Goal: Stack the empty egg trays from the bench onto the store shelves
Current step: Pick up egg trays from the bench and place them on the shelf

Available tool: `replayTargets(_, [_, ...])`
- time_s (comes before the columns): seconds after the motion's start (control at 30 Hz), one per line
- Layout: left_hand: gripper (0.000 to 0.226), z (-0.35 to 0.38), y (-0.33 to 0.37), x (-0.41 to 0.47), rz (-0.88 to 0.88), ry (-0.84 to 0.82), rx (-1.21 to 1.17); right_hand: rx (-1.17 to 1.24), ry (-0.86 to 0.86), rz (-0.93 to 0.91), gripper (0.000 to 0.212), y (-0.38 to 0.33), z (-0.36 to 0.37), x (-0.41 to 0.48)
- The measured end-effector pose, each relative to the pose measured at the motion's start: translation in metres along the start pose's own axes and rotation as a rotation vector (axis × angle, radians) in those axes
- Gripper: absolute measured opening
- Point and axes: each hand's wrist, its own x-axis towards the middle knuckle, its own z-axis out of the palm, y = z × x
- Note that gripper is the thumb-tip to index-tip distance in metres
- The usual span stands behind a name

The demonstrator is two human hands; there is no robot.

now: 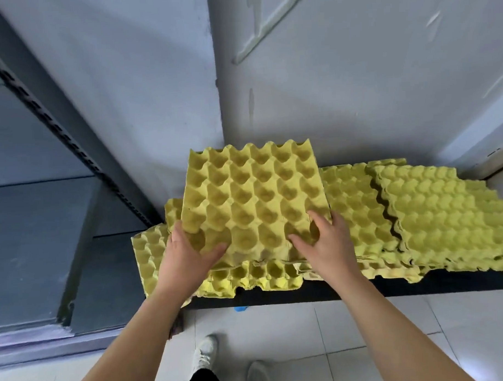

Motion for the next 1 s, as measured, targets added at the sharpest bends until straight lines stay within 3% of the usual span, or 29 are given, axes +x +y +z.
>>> replayTargets(0.1, [0.078,-0.04,0.024,-0.025,0.062,0.045,-0.063,-0.009,0.073,-0.081,0.073,-0.023,-0.036,-0.015])
replayTargets(0.3, [0.083,-0.122,0.063,-0.079,0.179,0.167,-0.081,-0.033,0.166,-0.215,0.074,-0.079,-0.092,-0.049])
replayTargets(0.43, [0.073,-0.174,0.085,-0.116,0.249,0.305,-0.118,0.026,0.284,-0.32,0.073,-0.117,-0.132,-0.079])
replayTargets(0.57, [0.078,-0.225,0.099,-0.15,0.332,0.432,-0.175,0.073,0.418,-0.413,0.072,-0.156,-0.171,-0.113])
replayTargets(0.73, [0.1,-0.285,0.085,-0.19,0.361,0.535,-0.231,0.092,0.52,-0.51,0.069,-0.212,-0.193,-0.16])
replayTargets(1.0, [0.098,-0.389,0.016,-0.25,0.323,0.676,-0.248,0.172,0.463,-0.651,0.069,-0.321,-0.161,-0.228])
